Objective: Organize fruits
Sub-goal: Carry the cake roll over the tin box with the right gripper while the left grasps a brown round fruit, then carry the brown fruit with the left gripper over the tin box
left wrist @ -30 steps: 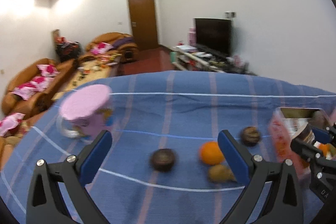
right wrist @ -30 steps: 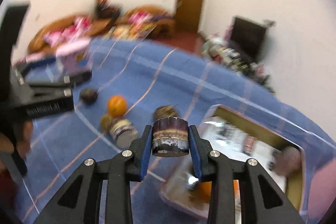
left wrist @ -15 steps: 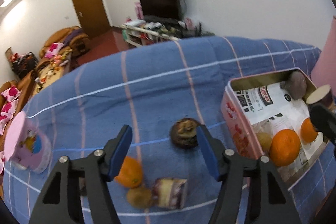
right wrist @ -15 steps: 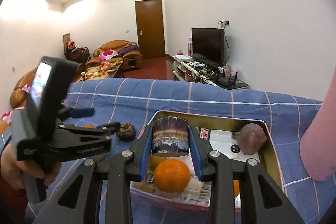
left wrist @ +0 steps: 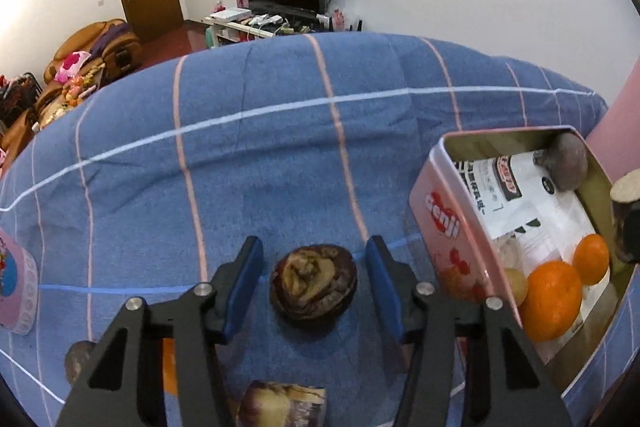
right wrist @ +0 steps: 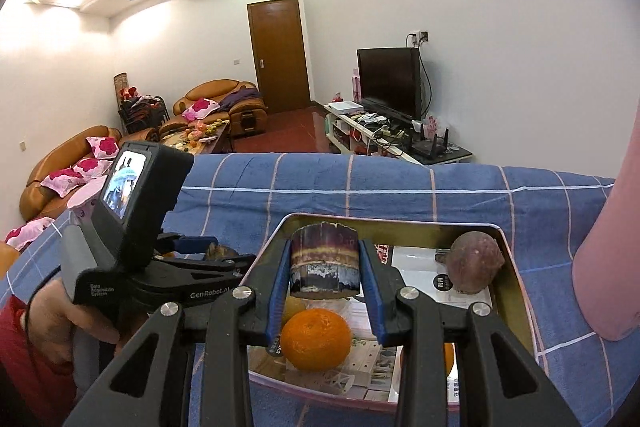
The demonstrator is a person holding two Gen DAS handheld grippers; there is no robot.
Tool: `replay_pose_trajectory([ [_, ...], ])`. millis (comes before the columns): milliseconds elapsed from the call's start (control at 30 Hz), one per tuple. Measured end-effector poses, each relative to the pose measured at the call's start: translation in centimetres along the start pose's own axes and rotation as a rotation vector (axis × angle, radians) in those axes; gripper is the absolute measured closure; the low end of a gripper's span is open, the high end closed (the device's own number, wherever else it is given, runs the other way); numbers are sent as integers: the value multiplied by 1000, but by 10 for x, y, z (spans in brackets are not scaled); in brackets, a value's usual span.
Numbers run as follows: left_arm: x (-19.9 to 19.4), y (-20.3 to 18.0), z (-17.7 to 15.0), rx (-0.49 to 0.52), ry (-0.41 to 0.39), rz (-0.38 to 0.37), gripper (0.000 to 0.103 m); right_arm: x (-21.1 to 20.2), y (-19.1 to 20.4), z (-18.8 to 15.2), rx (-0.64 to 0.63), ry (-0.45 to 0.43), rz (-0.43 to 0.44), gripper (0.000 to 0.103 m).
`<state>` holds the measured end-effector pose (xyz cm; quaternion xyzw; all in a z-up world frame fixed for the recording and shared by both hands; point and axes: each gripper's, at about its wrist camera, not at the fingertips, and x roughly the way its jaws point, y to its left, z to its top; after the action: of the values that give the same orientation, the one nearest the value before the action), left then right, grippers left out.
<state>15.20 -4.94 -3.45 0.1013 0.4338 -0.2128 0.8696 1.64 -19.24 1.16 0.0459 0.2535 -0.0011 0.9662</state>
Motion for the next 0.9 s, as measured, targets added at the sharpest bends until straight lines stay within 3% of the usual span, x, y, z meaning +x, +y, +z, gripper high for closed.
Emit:
replay_pose_trajectory([
  [100,-3,-2,-3,10,-22,3,64,1,3,-1,0,-10,5,67],
  [267,-9,-3,-5,-8,-57,67,65,-7,13,-3,-21,-49,36,67],
  [467,-42,7,-15,-83,-191,138,65,-13,24,-7,-51,-68,40,67],
  [567,-61,10,-28,-126,-246,152,65,-15,27,-8,-57,-79,37,67],
  [900,-102,9,-70,-209,-360,307,65,-18,34,-15,-80,-110,35,67],
])
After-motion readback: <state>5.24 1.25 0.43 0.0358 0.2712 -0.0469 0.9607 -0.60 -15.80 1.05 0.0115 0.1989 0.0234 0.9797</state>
